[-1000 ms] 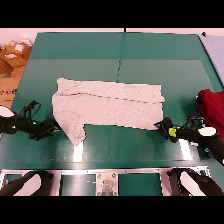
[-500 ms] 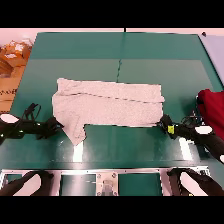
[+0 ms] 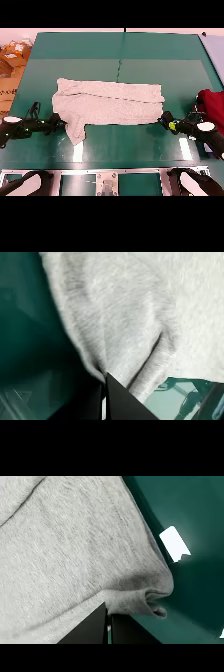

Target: Fold the shirts.

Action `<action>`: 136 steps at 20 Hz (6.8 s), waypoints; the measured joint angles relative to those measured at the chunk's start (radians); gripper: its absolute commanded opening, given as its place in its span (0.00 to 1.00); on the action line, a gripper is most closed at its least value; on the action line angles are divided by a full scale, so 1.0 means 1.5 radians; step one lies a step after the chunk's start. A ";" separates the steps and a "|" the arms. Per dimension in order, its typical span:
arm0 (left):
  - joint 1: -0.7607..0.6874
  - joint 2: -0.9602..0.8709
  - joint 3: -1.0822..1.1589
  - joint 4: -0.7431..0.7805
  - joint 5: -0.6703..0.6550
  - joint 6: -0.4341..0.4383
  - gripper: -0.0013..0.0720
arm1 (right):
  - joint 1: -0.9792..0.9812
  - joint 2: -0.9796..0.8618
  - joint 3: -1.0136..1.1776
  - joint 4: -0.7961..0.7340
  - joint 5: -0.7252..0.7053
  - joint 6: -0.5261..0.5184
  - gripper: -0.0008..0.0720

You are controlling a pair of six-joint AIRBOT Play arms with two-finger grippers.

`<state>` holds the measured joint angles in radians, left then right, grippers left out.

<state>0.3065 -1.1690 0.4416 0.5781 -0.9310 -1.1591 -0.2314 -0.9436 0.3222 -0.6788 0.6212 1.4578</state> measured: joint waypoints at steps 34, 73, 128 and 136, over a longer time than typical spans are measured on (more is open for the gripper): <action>-0.023 -0.124 0.360 0.041 -0.103 -0.002 0.17 | 0.049 -0.302 0.482 -0.240 0.095 0.080 0.03; -0.573 -0.437 0.622 -0.016 0.124 -0.048 0.05 | -0.030 -0.280 0.818 -0.063 0.635 -0.175 0.03; -0.199 -0.367 1.066 0.672 -0.520 -0.234 0.05 | 0.359 -0.540 0.733 0.092 0.260 -0.134 0.02; -0.199 -0.367 1.066 0.652 -0.519 -0.234 0.05 | 0.026 -0.389 0.900 0.019 0.356 -0.036 0.03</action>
<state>0.0074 -1.7203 2.0399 1.5558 -1.7100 -1.5108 -0.1928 -1.5276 1.6714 -0.6506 1.1549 1.4033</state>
